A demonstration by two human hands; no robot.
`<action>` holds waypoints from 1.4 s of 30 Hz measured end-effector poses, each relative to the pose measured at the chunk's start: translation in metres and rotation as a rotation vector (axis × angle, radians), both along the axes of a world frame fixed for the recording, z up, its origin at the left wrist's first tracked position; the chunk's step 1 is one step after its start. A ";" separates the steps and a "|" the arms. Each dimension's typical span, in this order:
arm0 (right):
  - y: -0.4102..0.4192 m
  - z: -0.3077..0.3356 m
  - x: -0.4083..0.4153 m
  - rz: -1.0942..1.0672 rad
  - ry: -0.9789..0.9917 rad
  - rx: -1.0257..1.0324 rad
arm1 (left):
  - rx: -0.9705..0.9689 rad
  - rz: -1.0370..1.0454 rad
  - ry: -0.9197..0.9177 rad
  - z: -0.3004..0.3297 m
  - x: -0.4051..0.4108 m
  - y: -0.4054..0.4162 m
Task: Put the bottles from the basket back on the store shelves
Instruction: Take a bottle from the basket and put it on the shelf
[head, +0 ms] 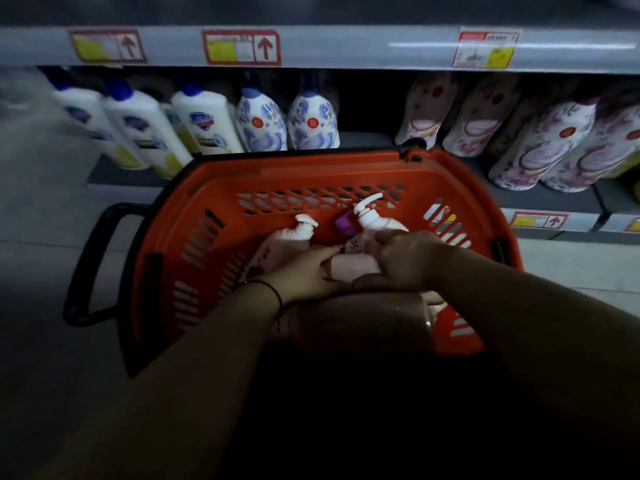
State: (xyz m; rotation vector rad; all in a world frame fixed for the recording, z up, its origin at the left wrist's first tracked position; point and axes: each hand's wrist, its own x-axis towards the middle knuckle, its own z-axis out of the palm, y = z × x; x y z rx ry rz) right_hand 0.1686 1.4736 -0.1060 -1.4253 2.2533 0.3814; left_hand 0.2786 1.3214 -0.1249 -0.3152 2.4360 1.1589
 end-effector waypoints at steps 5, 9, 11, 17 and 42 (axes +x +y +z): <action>0.008 0.011 -0.001 -0.146 -0.231 -0.133 | -0.284 0.047 -0.130 -0.001 0.004 -0.007; 0.018 0.019 -0.010 -0.298 -0.380 -0.246 | -0.403 -0.014 -0.203 0.043 -0.018 0.000; 0.024 0.021 -0.017 -0.443 -0.498 -0.299 | -0.332 0.103 -0.114 0.057 -0.024 0.001; 0.035 0.027 -0.020 -0.641 -0.627 -0.448 | 0.057 0.576 0.242 0.083 -0.017 -0.004; 0.041 0.201 0.025 -0.812 -0.790 -1.076 | 0.539 0.591 0.427 0.215 0.003 0.048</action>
